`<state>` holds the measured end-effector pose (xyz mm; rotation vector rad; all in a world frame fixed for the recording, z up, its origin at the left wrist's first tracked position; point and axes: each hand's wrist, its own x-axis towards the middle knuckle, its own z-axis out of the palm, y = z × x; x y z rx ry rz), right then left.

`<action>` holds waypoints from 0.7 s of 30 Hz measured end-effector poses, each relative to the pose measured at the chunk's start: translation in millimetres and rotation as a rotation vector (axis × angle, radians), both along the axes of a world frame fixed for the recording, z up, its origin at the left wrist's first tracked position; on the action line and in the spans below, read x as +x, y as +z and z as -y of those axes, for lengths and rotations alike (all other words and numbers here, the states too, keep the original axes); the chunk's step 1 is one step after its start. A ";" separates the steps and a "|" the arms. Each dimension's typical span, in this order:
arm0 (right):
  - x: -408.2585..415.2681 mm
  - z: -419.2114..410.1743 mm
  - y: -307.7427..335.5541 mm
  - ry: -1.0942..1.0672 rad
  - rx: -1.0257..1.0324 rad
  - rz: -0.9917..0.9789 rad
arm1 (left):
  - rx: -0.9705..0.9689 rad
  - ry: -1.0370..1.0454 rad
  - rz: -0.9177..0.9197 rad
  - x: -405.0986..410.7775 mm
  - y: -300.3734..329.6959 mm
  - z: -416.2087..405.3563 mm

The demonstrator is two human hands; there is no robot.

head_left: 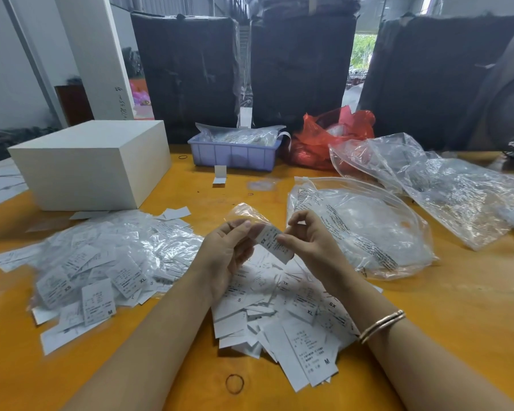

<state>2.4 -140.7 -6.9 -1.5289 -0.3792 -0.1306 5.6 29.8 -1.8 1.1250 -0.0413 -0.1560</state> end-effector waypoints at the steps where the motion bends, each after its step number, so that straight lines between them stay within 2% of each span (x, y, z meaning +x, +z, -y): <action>1: 0.3 0.6 -0.5 -0.024 -0.001 0.014 | 0.034 -0.015 0.006 -0.5 -0.1 0.2; 7: 0.4 -1.4 -2.4 -0.080 -0.041 0.082 | 0.230 -0.109 0.075 -2.6 -0.6 3.0; 10: -0.3 -3.2 -2.7 -0.075 -0.100 0.112 | 0.357 -0.075 0.091 -2.8 -1.5 3.7; 14: -1.5 -4.6 -0.9 -0.033 -0.162 0.114 | 0.341 -0.067 0.080 -1.5 0.7 1.0; 17: -3.0 -4.2 0.4 0.002 -0.192 0.117 | 0.428 -0.138 0.137 -3.5 3.3 -2.9; 21: -4.2 -2.4 3.4 0.001 -0.109 0.088 | 0.456 -0.173 0.138 -5.0 6.8 -8.0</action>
